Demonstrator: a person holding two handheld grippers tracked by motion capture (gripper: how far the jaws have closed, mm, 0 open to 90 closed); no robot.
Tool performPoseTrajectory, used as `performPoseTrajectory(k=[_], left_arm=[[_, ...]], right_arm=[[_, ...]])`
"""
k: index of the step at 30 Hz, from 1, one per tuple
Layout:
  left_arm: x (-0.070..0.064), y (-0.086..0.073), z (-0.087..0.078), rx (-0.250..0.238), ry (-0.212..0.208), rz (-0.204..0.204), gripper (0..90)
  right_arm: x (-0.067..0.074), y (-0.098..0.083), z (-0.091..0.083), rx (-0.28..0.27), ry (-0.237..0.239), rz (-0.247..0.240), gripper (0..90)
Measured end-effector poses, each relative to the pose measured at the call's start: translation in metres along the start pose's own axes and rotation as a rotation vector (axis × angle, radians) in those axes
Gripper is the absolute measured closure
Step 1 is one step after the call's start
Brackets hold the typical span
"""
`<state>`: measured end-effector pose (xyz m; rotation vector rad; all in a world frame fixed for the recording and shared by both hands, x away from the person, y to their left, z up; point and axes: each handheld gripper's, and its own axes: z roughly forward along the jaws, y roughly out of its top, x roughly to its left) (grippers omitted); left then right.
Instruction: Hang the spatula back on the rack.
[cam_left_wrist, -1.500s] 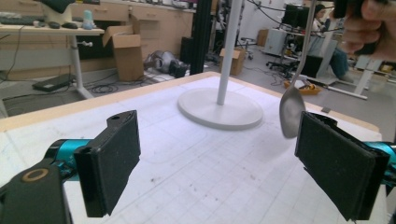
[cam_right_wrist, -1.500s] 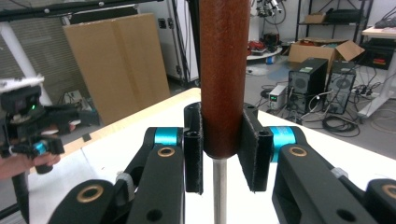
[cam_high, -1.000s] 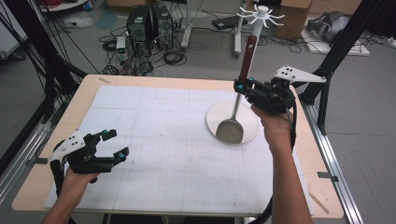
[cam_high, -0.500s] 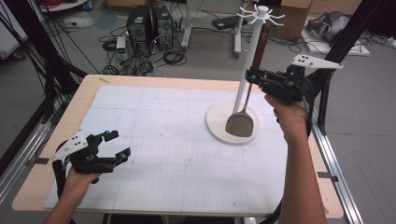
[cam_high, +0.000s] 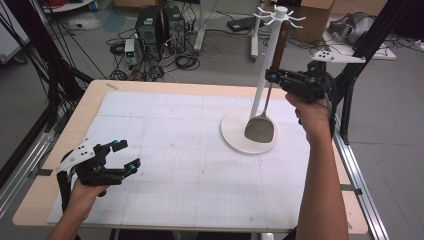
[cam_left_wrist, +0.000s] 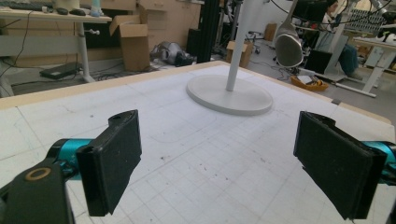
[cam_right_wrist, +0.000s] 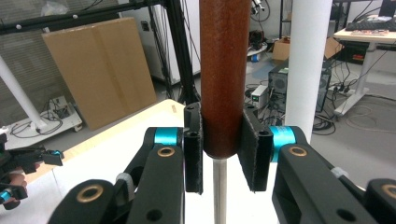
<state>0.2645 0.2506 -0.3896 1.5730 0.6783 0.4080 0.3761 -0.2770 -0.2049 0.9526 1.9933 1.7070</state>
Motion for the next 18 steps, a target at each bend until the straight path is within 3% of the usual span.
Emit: performPoseTrajectory(k=[18], left_arm=[[0.001, -0.001, -0.001, -0.002, 0.007, -0.008, 15.5]], right_arm=[[-0.008, 0.003, 0.013, 0.007, -0.036, 0.012, 73.7]])
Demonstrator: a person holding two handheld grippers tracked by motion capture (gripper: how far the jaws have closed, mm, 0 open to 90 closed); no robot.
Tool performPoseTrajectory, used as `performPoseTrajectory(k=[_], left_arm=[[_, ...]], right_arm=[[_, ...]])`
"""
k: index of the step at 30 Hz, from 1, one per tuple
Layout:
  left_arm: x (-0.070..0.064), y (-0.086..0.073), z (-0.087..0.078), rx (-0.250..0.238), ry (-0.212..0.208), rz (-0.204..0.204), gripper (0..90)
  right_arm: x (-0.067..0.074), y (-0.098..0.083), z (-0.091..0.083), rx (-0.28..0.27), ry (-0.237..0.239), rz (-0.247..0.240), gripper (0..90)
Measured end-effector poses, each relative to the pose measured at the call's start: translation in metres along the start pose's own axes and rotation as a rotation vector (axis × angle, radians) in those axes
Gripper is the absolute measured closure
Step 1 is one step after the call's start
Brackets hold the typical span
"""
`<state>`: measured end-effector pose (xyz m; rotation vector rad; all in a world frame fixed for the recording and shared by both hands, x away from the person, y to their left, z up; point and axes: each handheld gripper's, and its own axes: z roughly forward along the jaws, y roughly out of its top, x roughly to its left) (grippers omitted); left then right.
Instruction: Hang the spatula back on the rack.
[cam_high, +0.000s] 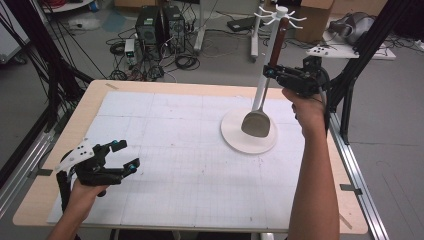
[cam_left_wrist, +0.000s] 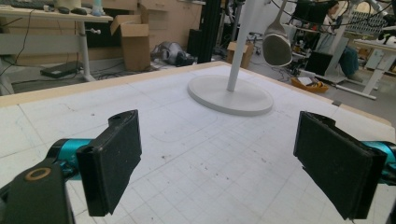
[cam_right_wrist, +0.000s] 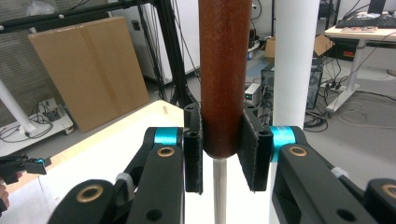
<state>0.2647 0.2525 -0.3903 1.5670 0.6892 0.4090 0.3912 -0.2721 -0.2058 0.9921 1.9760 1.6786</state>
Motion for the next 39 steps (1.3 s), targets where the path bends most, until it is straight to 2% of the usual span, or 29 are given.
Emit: performPoseTrajectory(k=[8, 12, 14, 15, 16, 17, 19, 20, 21, 23, 28, 29, 30, 31, 32, 35, 37, 39], left_arm=[[0.000, -0.001, 0.000, 0.000, 0.000, 0.000, 15.5], [0.001, -0.001, -0.001, -0.009, 0.005, -0.004, 15.5], [0.002, -0.001, -0.001, -0.009, 0.007, -0.005, 15.5], [0.002, -0.002, -0.002, -0.010, 0.008, -0.006, 15.5], [0.002, -0.002, -0.001, -0.010, 0.009, -0.011, 15.5], [0.003, -0.003, -0.002, -0.009, 0.013, -0.012, 15.5], [0.003, -0.003, -0.002, -0.012, 0.015, -0.013, 15.5], [0.003, -0.003, -0.002, -0.010, 0.016, -0.012, 15.5], [0.004, -0.003, -0.002, -0.009, 0.018, -0.011, 15.5], [0.004, -0.004, -0.002, -0.009, 0.022, -0.012, 15.5], [0.004, -0.005, -0.002, -0.010, 0.028, -0.011, 15.5], [0.004, -0.005, -0.002, -0.009, 0.028, -0.009, 15.5], [0.005, -0.006, -0.002, -0.009, 0.032, -0.011, 15.5], [0.005, -0.006, -0.002, -0.009, 0.032, -0.011, 15.5], [0.005, -0.006, -0.002, -0.009, 0.033, -0.011, 15.5], [0.005, -0.006, -0.003, -0.009, 0.037, -0.007, 15.5], [0.005, -0.007, -0.002, -0.011, 0.040, -0.008, 15.5], [0.006, -0.008, -0.001, -0.006, 0.045, -0.009, 15.5]], right_arm=[[0.002, -0.005, -0.001, -0.018, -0.021, -0.017, 71.7], [0.005, -0.011, -0.010, -0.024, -0.063, -0.020, 56.9], [0.007, -0.016, -0.017, -0.030, -0.090, -0.050, 47.5], [0.007, -0.016, -0.017, -0.030, -0.090, -0.050, 47.5], [0.009, -0.020, -0.020, -0.039, -0.108, -0.073, 42.4], [0.012, -0.029, -0.028, -0.031, -0.135, -0.094, 37.7], [0.014, -0.034, -0.030, -0.023, -0.144, -0.101, 35.4], [0.016, -0.041, -0.033, -0.010, -0.157, -0.123, 31.1], [0.021, -0.056, -0.038, 0.006, -0.179, -0.120, 22.8], [0.025, -0.070, -0.043, 0.009, -0.203, -0.117, 17.4], [0.037, -0.112, -0.057, 0.009, -0.214, -0.110, 16.5], [0.037, -0.112, -0.057, 0.009, -0.214, -0.110, 16.5], [0.043, -0.128, -0.062, 0.016, -0.224, -0.113, 16.5], [0.043, -0.128, -0.062, 0.016, -0.224, -0.113, 16.5], [0.048, -0.140, -0.066, 0.020, -0.239, -0.122, 16.5], [0.053, -0.150, -0.069, 0.020, -0.251, -0.133, 16.5], [0.063, -0.166, -0.076, 0.032, -0.266, -0.148, 16.5], [0.070, -0.179, -0.081, 0.029, -0.282, -0.144, 16.5]])
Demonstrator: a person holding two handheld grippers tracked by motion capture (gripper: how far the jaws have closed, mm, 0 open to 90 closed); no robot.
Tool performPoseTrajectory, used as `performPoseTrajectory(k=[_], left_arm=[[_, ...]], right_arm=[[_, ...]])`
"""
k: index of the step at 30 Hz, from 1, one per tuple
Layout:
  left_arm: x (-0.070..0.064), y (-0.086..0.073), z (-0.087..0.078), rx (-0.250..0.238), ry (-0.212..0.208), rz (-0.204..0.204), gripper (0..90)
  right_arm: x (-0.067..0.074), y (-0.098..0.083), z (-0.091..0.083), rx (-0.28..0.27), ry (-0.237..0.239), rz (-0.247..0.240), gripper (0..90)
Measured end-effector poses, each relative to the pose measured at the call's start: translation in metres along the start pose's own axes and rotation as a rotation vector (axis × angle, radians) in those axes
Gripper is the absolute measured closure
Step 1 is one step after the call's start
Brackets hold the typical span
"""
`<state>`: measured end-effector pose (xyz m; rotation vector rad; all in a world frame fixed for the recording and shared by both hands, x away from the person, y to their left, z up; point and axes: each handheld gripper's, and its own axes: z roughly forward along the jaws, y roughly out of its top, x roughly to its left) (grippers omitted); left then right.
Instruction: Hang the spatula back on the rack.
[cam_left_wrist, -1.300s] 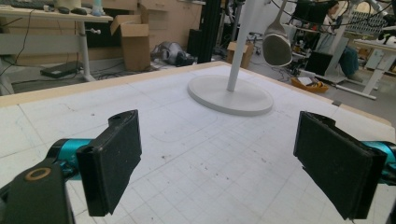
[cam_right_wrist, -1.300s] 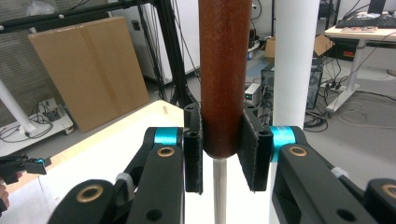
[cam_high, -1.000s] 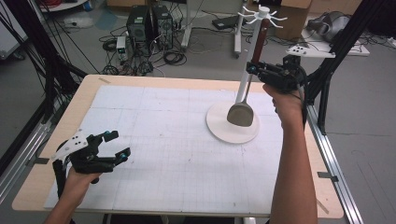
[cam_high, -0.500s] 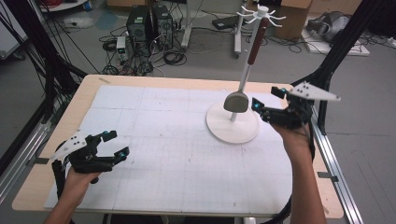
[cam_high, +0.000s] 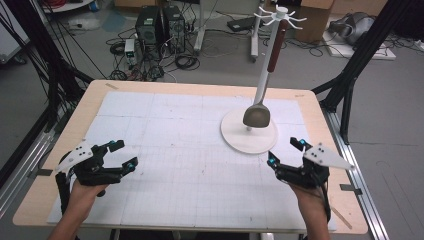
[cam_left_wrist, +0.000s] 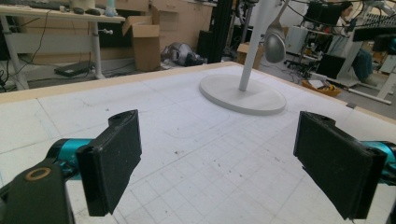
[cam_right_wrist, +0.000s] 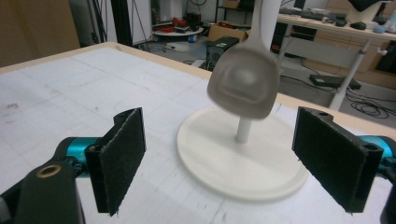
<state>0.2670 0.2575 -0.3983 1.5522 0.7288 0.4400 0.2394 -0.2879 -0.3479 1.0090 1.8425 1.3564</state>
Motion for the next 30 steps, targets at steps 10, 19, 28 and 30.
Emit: performPoseTrajectory(k=[10, 19, 28, 30], left_arm=[[0.000, -0.003, -0.002, 0.000, 0.007, 0.000, 15.5], [-0.004, -0.007, -0.005, 0.012, -0.005, 0.003, 15.5], [-0.004, -0.009, -0.009, 0.010, 0.000, -0.003, 15.5], [-0.003, -0.009, -0.010, 0.010, 0.002, -0.003, 15.5]], right_arm=[[0.011, -0.043, -0.011, 0.045, -0.016, 0.051, 16.6], [0.015, -0.052, -0.014, 0.066, -0.035, 0.050, 16.6], [0.017, -0.051, -0.011, 0.063, -0.033, 0.048, 16.6], [0.018, -0.051, -0.010, 0.069, -0.029, 0.047, 16.6]])
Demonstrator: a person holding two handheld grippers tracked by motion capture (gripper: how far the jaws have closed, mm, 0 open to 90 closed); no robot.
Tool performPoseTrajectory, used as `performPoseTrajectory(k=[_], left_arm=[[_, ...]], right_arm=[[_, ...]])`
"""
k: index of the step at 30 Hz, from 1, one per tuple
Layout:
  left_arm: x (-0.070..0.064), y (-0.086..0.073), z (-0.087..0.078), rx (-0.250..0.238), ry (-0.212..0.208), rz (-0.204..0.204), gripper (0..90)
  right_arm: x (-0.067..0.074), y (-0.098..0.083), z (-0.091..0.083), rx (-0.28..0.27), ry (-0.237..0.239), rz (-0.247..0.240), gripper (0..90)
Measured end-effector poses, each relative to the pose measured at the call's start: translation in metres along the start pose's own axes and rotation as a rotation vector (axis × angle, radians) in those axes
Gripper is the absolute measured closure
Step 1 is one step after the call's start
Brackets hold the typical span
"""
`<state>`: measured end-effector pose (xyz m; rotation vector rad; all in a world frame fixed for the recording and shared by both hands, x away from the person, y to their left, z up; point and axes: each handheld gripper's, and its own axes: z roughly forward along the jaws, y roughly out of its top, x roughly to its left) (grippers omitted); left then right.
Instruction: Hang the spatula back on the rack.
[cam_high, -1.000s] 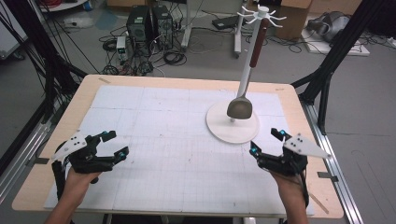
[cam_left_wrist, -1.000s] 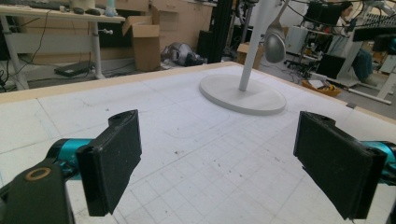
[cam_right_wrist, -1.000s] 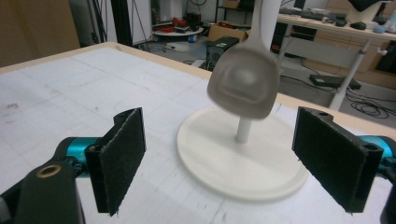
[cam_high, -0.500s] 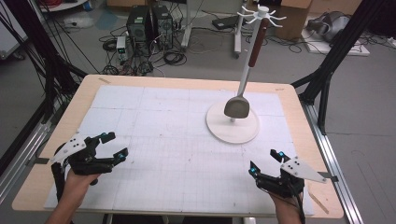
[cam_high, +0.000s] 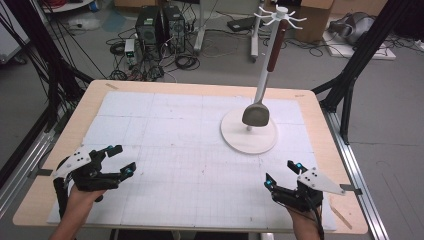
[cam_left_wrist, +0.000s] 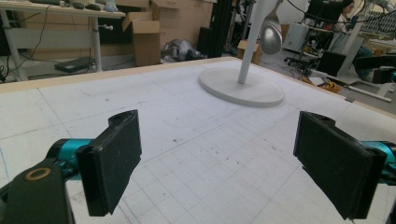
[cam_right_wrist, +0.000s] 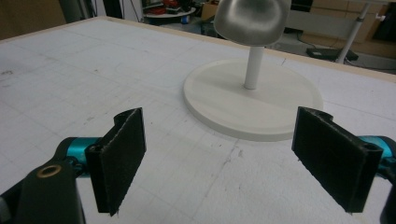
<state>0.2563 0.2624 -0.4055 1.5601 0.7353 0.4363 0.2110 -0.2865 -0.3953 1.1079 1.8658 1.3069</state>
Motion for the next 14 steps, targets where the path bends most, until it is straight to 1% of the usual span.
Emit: performPoseTrajectory(k=[1, 9, 14], left_arm=[[0.0000, -0.0002, -0.0002, 0.001, 0.000, -0.001, 15.6], [0.0017, -0.0021, 0.0009, 0.008, 0.005, -0.005, 15.6], [0.0045, -0.0038, 0.0008, 0.008, 0.007, -0.026, 15.6]], right_arm=[[-0.0005, 0.0000, 0.0000, 0.001, -0.001, -0.003, 16.6], [-0.0061, -0.0012, -0.0024, -0.010, -0.010, 0.021, 16.6], [-0.0088, -0.0019, -0.0032, -0.014, -0.015, 0.030, 16.6]])
